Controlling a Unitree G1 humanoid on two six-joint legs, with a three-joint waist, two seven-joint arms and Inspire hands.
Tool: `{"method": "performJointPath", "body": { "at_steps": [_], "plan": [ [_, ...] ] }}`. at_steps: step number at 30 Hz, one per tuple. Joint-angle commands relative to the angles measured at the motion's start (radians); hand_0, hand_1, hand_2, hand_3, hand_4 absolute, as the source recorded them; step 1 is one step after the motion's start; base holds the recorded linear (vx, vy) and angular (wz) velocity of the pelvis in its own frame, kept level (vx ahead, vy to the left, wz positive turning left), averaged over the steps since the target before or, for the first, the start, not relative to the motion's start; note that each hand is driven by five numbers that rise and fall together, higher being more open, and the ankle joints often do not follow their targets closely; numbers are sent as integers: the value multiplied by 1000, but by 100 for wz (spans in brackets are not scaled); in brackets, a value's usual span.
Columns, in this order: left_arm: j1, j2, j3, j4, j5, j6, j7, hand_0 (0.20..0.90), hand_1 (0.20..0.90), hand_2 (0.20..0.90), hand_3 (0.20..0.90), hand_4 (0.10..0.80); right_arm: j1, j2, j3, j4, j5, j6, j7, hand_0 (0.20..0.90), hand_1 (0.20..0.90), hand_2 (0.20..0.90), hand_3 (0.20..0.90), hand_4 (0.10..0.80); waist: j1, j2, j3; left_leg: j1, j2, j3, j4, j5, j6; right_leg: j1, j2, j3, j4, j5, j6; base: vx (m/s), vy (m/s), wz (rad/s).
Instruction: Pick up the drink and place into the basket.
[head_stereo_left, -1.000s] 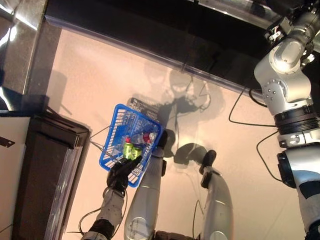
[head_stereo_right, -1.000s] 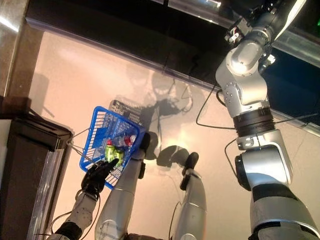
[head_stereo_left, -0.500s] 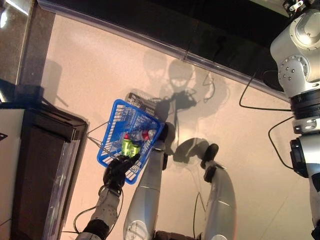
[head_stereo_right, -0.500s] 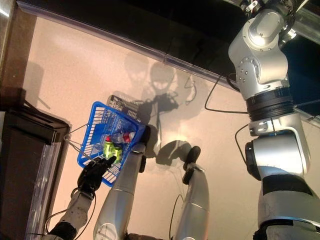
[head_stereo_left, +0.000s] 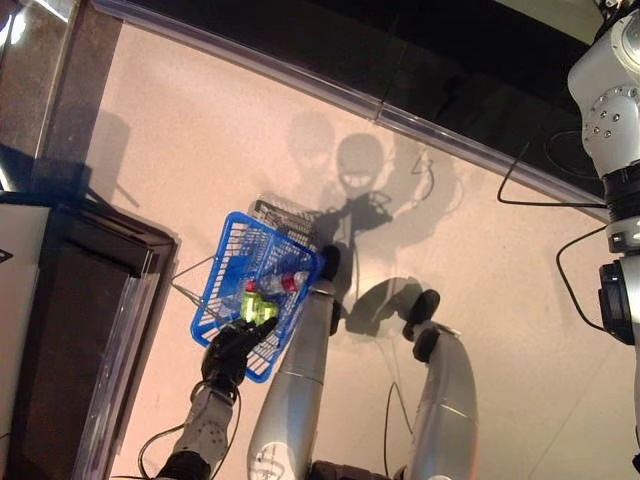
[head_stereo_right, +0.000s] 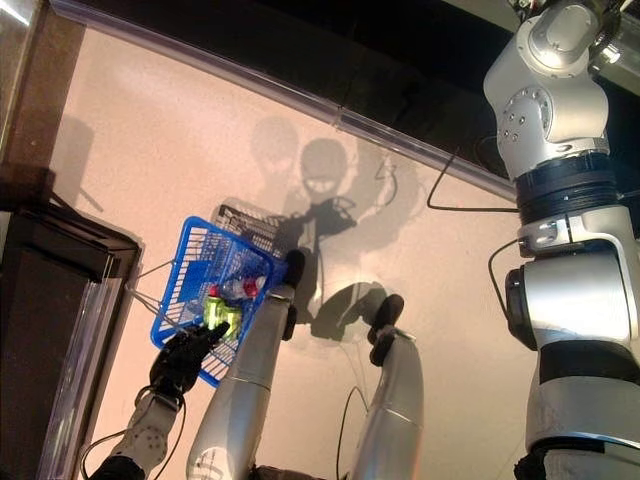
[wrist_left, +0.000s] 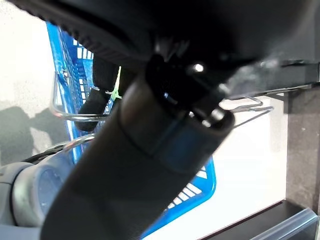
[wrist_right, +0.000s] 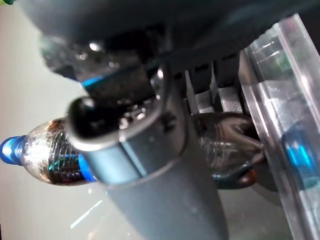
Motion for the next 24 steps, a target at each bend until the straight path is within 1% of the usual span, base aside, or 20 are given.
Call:
{"method": "performJointPath", "body": {
  "at_steps": [1, 8, 12, 17, 21, 23, 24],
  "plan": [
    [139, 131, 57, -73, -43, -119, -67, 300, 300, 300, 200, 100, -169, -149, 75, -36, -11, -117, 10, 300, 300, 300, 200, 100, 23, 31, -22, 69, -44, -12, 71, -176, 62, 27, 31, -44, -43, 62, -31, -45, -56, 1],
    [142, 150, 75, -57, -46, -119, -97, 300, 300, 300, 200, 100, -179, -167, 81, -26, -18, -159, 29, 300, 300, 300, 200, 100, 27, 21, -22, 113, -35, -15, 53, -175, 57, 73, 30, -62, -41, 50, -34, -51, -61, 2],
    [145, 156, 84, -48, -49, -118, -111, 300, 300, 300, 200, 100, -177, -171, 76, -52, -36, -167, 41, 300, 300, 300, 200, 100, 28, 17, -22, 151, -33, -17, 32, -170, 54, 111, 31, -70, -49, 41, -37, -42, -57, 4],
    [135, 153, 100, -26, -41, -111, -125, 300, 300, 300, 200, 100, -139, -160, 48, -145, -98, -180, 52, 300, 300, 300, 200, 100, 29, 5, -22, 251, -31, -22, -43, -151, 40, 211, 34, -85, -93, 32, -37, -52, -77, 4],
    [128, 149, 122, -10, -31, -100, -141, 300, 300, 300, 200, 100, -72, -151, 15, -263, -130, -157, 51, 300, 300, 300, 200, 100, 29, -6, -22, 335, -29, -27, -111, -130, 29, 300, 35, -97, -149, 30, -34, -42, -60, 5],
    [116, 141, 133, 7, -19, -93, -150, 300, 300, 300, 200, 100, -10, -142, -17, -343, -148, -138, 50, 300, 300, 300, 200, 100, 28, -12, -22, 389, -29, -31, -155, -113, 23, 354, 31, -103, -187, 33, -32, -62, -39, 5],
    [111, 136, 136, 12, -12, -94, -154, 300, 300, 300, 200, 100, 8, -140, -29, -366, -158, -131, 54, 300, 300, 300, 200, 100, 27, -13, -22, 391, -29, -29, -171, -84, 25, 358, 27, -115, -204, 53, -41, -94, -18, 7]
  ]
}}
